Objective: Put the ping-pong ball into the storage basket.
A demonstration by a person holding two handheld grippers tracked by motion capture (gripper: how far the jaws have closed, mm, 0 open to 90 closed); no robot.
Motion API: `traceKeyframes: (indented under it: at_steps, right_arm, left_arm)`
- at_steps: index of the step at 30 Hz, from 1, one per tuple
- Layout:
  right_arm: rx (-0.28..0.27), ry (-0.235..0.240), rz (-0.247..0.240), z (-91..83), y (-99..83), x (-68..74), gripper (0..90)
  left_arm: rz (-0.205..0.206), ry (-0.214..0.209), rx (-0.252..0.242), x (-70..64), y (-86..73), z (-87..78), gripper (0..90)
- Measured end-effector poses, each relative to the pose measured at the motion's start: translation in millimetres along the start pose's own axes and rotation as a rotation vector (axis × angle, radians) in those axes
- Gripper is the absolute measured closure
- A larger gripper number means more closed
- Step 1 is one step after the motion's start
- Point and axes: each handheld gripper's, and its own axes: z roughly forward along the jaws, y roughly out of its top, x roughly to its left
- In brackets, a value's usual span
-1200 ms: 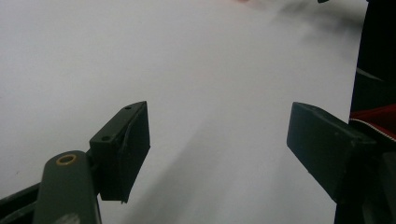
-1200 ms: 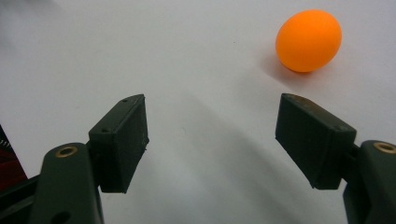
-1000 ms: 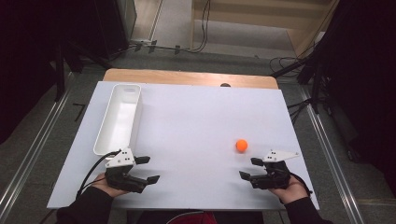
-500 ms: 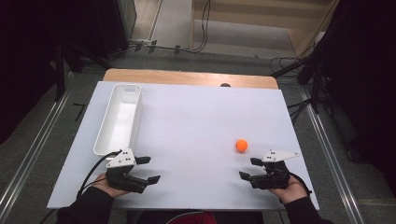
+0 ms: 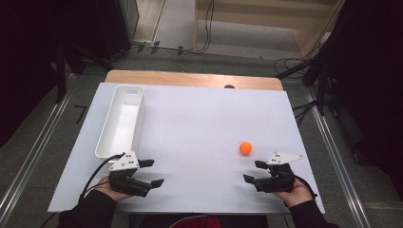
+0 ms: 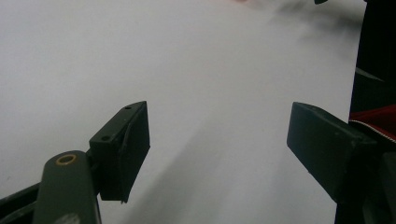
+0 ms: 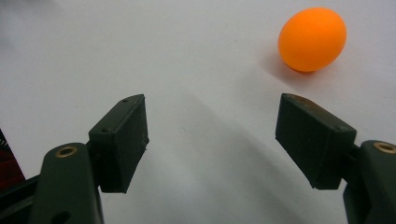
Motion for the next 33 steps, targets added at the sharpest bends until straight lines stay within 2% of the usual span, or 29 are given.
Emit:
traceKeyframes:
  at_steps: [5, 14, 21, 26, 30, 33]
  right_arm:
    - [-0.006, -0.006, -0.001, -0.5, 0.9, -0.9, 24.0]
    - [-0.019, -0.012, 0.038, -2.3, 2.8, -5.7, 22.0]
    - [-0.052, -0.068, 0.088, -3.2, 5.5, -8.9, 17.4]
    - [-0.093, -0.095, 0.099, -2.5, 9.3, -9.0, 16.5]
    - [-0.119, -0.107, 0.134, -2.1, 12.6, -10.5, 16.5]
    - [-0.129, -0.125, 0.131, -3.1, 13.5, -11.7, 16.5]
  left_arm:
    - [0.003, -0.002, 0.003, 0.2, 0.0, -0.1, 21.6]
    - [-0.002, -0.001, -0.001, -0.2, 0.2, 0.0, 21.6]
    - [0.001, -0.001, -0.001, -0.2, 0.2, 0.3, 21.6]
    - [0.001, -0.003, 0.000, -0.2, 0.2, 0.4, 21.6]
    - [0.000, -0.004, -0.001, -0.5, 0.1, 0.7, 21.6]
    - [0.000, -0.004, -0.001, -0.4, 0.1, 0.6, 21.6]
